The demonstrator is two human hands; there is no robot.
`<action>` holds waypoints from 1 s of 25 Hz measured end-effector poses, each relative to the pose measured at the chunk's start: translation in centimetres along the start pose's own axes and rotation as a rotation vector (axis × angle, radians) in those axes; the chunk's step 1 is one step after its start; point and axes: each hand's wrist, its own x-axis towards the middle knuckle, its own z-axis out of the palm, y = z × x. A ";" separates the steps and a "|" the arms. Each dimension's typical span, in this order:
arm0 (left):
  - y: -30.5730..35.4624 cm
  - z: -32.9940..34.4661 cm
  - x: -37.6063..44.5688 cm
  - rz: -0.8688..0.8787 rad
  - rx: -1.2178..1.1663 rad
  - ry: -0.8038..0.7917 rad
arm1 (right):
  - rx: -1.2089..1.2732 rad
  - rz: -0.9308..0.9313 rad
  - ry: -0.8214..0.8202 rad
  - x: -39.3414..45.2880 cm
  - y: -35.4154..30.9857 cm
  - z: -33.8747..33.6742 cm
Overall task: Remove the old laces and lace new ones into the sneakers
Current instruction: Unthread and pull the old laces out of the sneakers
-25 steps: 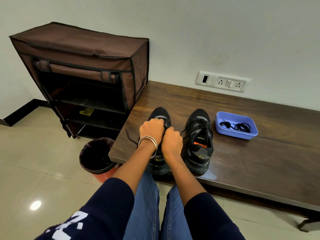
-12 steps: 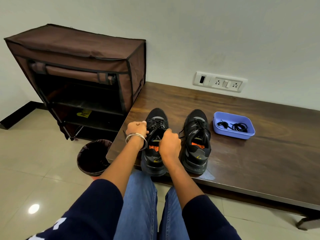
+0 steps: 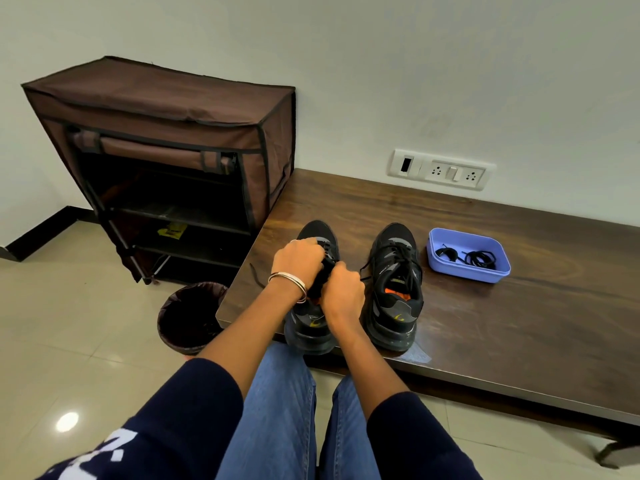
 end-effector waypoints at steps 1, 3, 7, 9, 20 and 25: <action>0.0 0.1 -0.1 -0.011 -0.026 0.036 | 0.005 0.001 -0.001 0.0 0.0 0.0; -0.4 0.1 0.2 -0.076 -0.187 0.021 | 0.019 0.014 0.010 0.1 0.1 0.1; -1.8 -0.1 0.3 -0.276 -0.823 0.056 | 0.033 0.023 0.029 0.0 0.0 0.2; -2.9 -1.4 0.3 -0.549 -1.433 0.203 | 0.028 0.034 0.045 0.1 -0.1 0.3; -3.4 -2.2 -0.1 -0.037 -0.558 0.186 | 0.033 0.044 0.072 0.1 -0.1 0.6; 0.2 -0.8 -0.3 0.013 -0.002 0.000 | 0.003 0.043 0.057 0.3 0.1 1.1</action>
